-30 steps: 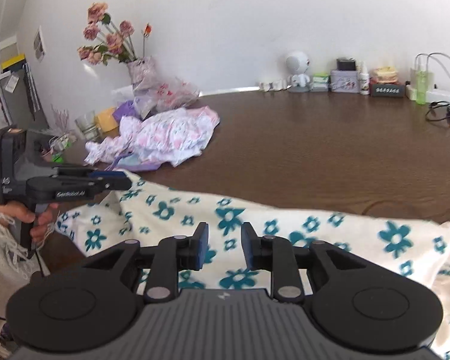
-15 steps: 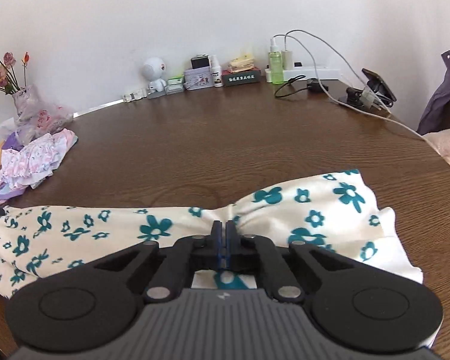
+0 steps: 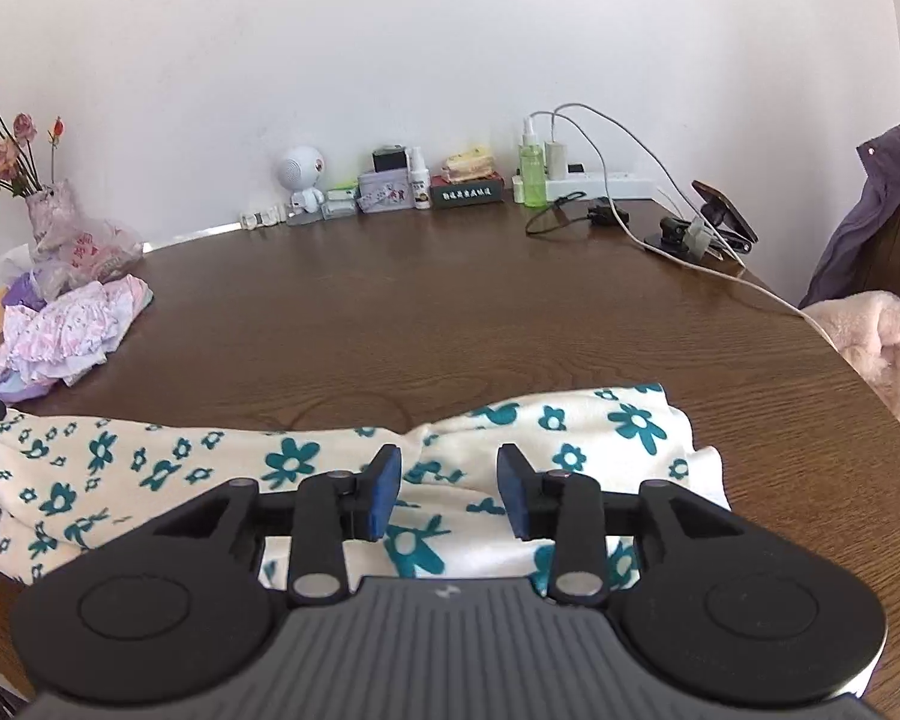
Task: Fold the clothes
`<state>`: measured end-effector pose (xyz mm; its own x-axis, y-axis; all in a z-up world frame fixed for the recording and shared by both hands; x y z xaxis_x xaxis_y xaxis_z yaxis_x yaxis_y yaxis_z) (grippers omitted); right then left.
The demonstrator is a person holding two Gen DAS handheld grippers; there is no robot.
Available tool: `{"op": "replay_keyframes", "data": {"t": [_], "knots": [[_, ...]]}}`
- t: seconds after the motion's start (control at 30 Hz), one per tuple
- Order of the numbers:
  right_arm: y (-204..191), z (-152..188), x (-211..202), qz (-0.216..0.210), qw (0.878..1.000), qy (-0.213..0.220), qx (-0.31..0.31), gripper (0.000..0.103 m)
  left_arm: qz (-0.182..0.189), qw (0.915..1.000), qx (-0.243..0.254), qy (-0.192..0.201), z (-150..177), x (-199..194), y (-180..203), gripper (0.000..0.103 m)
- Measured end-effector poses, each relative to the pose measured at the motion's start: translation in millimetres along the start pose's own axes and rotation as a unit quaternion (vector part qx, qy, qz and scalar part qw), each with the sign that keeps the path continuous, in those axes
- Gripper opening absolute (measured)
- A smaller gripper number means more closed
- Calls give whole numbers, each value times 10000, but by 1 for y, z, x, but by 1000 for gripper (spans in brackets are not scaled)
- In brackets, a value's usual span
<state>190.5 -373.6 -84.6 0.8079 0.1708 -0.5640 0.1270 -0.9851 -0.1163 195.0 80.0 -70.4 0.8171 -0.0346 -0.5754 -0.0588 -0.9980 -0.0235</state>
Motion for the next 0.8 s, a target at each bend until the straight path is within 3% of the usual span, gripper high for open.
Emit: {"op": "replay_keyframes", "data": {"t": [0.2,0.4,0.47,0.57,0.7,0.8], "knots": [[20,20,-1,371,9993,-73,-59,31,-190,9982,-561,-57,9,1,-20,13],[38,3,-5,132,9991,-26,414,31,-396,9991,-155,-34,4,-3,-9,13],[47,-9,-7,-3,9980,19,625,36,-319,9994,-6,131,-4,-9,0,13],[68,-27,14,4,9975,-422,564,50,-35,9997,106,210,-14,-13,14,14],[92,-39,43,47,9921,-1048,683,54,-86,9993,360,102,-15,-5,24,17],[95,-39,57,-161,9867,-1386,835,51,-149,9996,222,-120,-6,7,18,17]]}}
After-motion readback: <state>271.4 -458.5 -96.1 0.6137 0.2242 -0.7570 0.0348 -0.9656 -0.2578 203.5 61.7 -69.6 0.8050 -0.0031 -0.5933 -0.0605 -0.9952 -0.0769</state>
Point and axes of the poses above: each gripper's, at about its wrist camera, not at the fingertips, and x roughly the way its jaws point, y to its right, z to its underside, the point moved 8 cm from there along x, roughly the way its jaws point, and after that the axes turned 3 degrees about z, right-handed, at the moved point
